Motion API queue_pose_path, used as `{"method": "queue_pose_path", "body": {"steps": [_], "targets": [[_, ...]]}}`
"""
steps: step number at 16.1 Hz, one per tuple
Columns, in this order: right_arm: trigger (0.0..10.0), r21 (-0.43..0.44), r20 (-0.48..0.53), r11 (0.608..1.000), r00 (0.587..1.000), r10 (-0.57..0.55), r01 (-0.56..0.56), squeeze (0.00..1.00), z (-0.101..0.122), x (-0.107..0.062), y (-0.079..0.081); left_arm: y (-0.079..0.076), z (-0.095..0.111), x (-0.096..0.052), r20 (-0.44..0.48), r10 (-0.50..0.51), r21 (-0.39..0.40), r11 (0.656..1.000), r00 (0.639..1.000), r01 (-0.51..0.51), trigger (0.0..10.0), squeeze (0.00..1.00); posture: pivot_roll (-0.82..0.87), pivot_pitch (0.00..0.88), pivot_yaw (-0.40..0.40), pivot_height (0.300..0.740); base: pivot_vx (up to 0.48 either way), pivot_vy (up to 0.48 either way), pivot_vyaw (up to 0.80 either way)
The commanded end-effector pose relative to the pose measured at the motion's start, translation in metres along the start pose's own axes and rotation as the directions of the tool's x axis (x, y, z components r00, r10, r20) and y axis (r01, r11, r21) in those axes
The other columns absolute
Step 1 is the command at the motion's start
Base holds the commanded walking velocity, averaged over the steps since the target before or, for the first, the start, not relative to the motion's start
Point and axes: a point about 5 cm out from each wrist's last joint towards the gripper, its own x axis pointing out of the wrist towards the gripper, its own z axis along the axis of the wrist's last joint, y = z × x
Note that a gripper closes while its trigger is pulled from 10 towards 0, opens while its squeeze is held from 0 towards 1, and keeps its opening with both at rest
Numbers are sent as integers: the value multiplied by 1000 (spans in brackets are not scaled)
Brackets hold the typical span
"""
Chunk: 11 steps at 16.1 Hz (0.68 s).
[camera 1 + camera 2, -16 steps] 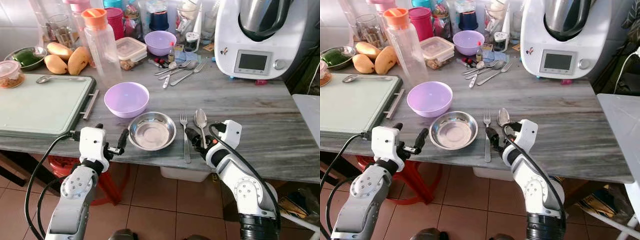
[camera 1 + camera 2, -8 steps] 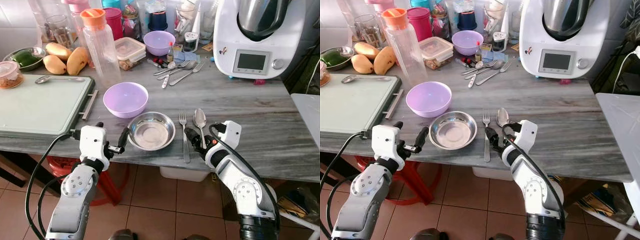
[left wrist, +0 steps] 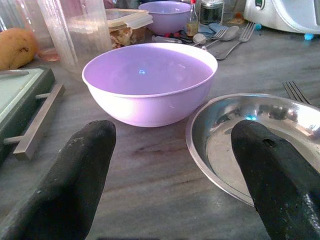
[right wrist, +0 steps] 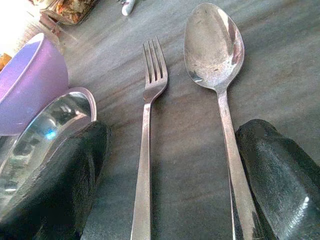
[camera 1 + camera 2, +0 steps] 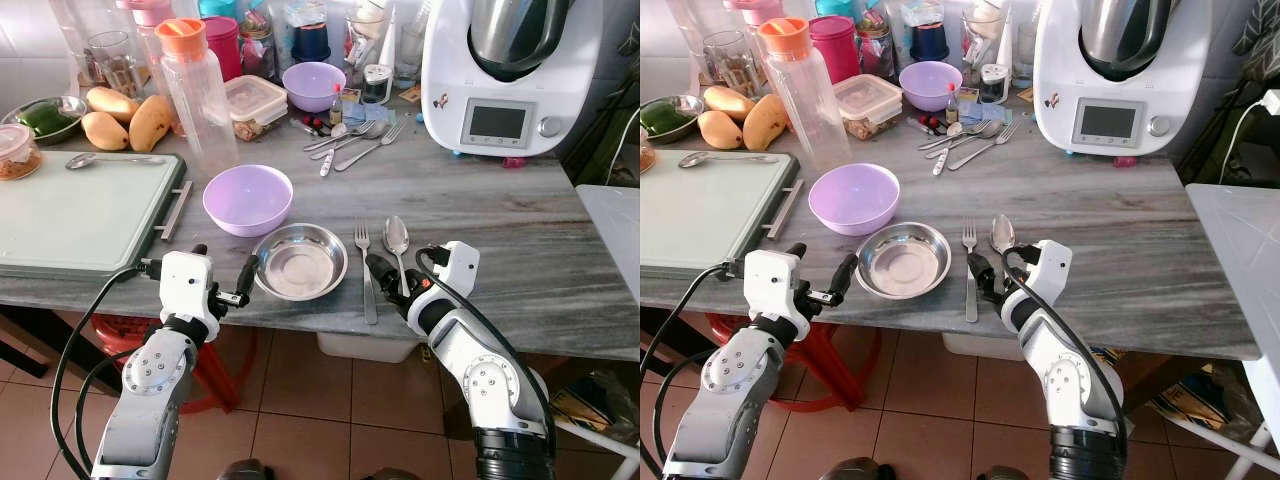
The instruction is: Setting the table
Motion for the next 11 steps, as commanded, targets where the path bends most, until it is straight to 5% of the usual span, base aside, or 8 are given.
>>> {"method": "queue_pose_path", "body": {"steps": [1,2,6,11], "targets": [[10000,-16,-88,999,995,-36,35,824,-20,0,-6,-1,-1,1,-4,-13,5,1000,1000,13,10000,0,12,16,42,740,0,0,0],[10000,-89,-51,995,998,-42,38,0,-14,-4,-6,-1,-1,1,-5,-12,5,1000,1000,12,10000,0,10,15,42,740,0,0,0],[10000,-183,13,983,1000,-20,22,0,-8,-15,-3,-2,-2,0,-10,-22,-12,1000,1000,21,10000,0,3,11,43,740,0,0,0],[10000,-179,160,983,985,65,-35,0,5,-21,10,-3,-1,4,3,-26,-11,1000,1000,26,10000,0,-5,1,47,740,0,0,0]]}}
